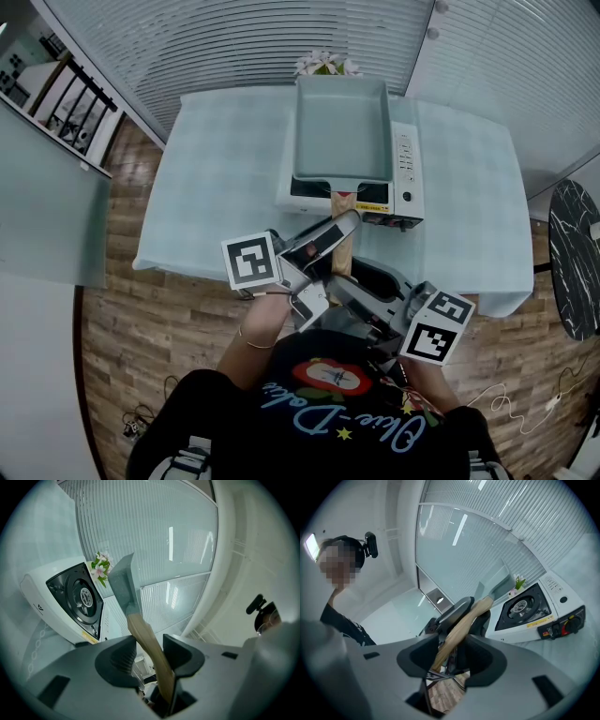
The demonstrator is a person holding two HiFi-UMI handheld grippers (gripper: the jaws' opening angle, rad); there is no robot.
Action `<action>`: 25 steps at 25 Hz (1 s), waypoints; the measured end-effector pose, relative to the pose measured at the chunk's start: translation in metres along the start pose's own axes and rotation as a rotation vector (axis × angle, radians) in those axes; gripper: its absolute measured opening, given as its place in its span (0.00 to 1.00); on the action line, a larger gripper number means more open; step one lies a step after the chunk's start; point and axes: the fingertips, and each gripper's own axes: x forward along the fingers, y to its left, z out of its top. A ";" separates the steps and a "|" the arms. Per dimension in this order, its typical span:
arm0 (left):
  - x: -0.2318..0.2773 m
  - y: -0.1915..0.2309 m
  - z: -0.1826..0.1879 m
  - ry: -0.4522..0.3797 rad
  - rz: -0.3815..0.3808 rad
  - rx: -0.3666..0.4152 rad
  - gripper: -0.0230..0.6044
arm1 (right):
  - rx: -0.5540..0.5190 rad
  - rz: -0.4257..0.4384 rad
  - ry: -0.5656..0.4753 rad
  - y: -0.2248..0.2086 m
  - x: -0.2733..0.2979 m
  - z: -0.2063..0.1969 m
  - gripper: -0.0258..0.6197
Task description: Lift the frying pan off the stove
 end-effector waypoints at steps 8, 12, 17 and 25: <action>0.001 0.001 -0.001 -0.002 0.005 -0.009 0.31 | -0.004 -0.006 0.002 -0.001 -0.001 0.000 0.30; 0.001 0.002 -0.003 -0.002 0.012 -0.006 0.31 | -0.015 -0.007 0.007 -0.002 -0.002 -0.001 0.31; 0.001 0.000 -0.001 -0.006 0.010 0.001 0.31 | -0.020 -0.004 0.005 -0.001 -0.002 0.001 0.31; 0.000 0.000 0.001 -0.006 0.009 0.000 0.31 | -0.022 -0.005 0.005 0.000 0.000 0.001 0.31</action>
